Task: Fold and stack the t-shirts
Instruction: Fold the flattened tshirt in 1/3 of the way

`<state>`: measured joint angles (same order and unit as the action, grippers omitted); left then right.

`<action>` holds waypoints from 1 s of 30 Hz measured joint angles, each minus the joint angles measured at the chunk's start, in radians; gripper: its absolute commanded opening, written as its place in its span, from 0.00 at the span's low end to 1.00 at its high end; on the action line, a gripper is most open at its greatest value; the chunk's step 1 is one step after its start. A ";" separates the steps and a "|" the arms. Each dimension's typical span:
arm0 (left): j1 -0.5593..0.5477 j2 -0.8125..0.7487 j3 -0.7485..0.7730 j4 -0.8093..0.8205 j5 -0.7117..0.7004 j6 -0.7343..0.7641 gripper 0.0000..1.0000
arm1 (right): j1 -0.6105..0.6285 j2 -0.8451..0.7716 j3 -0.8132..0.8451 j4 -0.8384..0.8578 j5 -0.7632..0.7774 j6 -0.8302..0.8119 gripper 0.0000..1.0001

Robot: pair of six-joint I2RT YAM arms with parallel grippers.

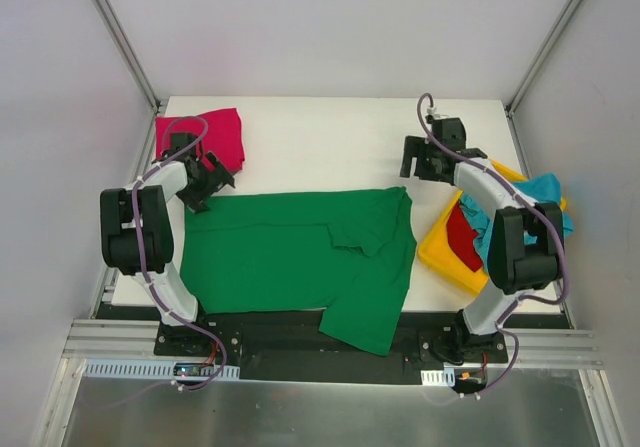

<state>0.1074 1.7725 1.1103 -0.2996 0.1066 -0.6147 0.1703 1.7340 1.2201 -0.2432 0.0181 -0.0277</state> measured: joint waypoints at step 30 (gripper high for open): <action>0.026 -0.063 -0.047 -0.060 -0.010 0.023 0.99 | 0.660 0.111 -0.003 -0.324 0.203 0.015 0.96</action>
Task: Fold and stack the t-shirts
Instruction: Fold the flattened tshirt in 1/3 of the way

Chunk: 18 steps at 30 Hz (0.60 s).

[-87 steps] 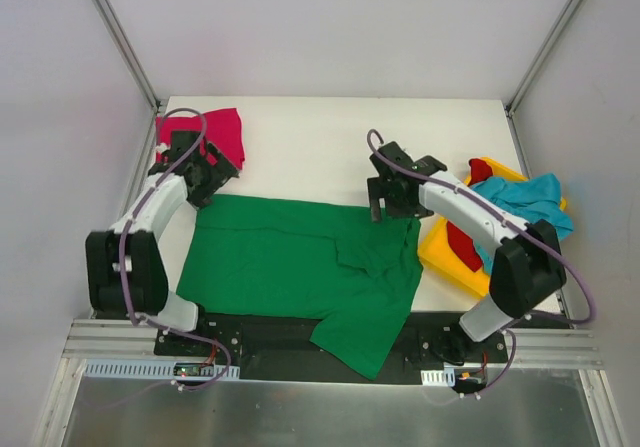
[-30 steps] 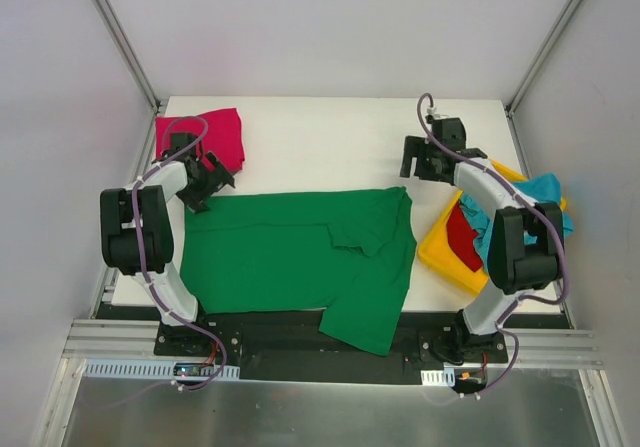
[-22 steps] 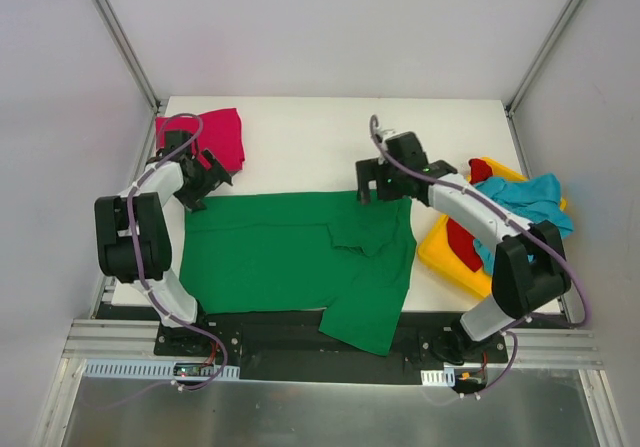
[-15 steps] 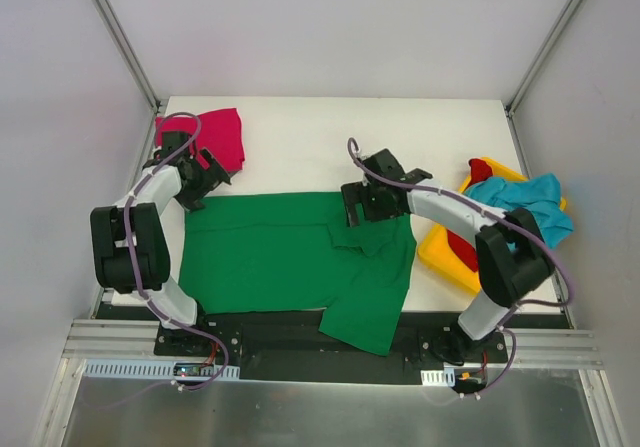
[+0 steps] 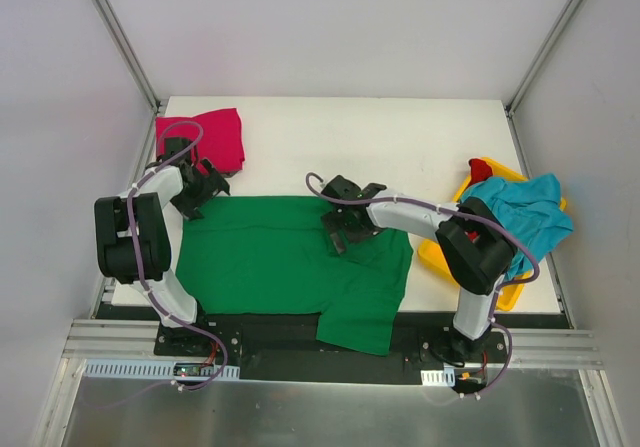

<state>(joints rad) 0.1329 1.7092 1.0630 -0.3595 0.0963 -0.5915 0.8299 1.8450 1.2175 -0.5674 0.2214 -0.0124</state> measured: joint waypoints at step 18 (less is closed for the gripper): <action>0.013 0.036 0.024 -0.023 0.010 0.010 0.99 | -0.189 -0.102 -0.003 0.026 -0.146 -0.022 0.96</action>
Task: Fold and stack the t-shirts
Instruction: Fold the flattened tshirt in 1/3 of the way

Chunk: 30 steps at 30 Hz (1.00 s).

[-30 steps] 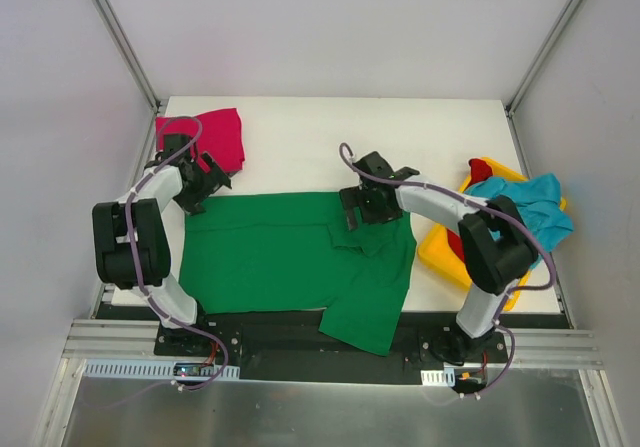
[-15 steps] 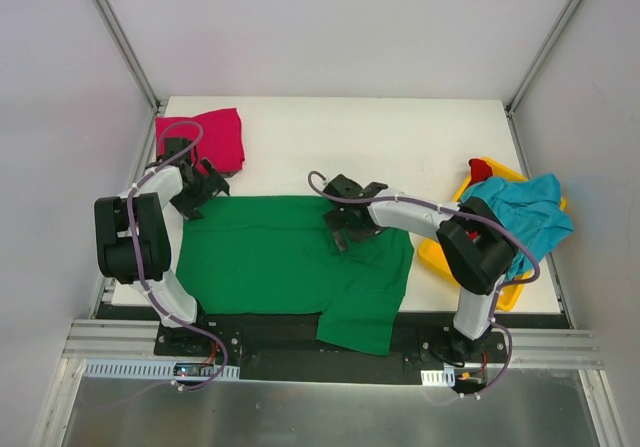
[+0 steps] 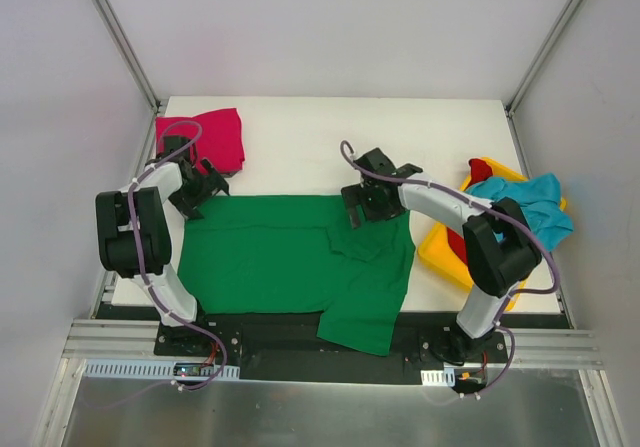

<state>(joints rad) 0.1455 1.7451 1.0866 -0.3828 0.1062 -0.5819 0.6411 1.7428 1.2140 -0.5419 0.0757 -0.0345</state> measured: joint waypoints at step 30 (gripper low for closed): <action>0.000 0.192 0.257 -0.027 0.059 0.000 0.99 | -0.311 0.323 0.325 0.010 -0.261 0.023 0.96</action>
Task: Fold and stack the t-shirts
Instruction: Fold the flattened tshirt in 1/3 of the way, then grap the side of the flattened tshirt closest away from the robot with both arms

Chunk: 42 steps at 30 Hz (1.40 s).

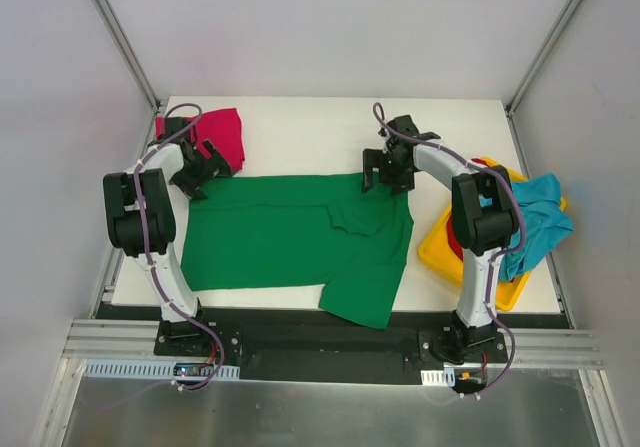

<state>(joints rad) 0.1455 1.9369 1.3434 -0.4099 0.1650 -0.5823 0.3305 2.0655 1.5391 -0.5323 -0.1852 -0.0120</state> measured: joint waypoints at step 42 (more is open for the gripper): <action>-0.140 -1.240 -0.938 -0.445 -0.399 -0.693 0.56 | 0.207 -0.770 -0.745 0.186 0.155 0.052 0.96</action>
<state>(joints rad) 0.0059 0.6971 0.4057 -0.8547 -0.2344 -1.2751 0.5377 1.2953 0.7944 -0.3466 -0.0299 0.0399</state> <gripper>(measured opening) 0.671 0.960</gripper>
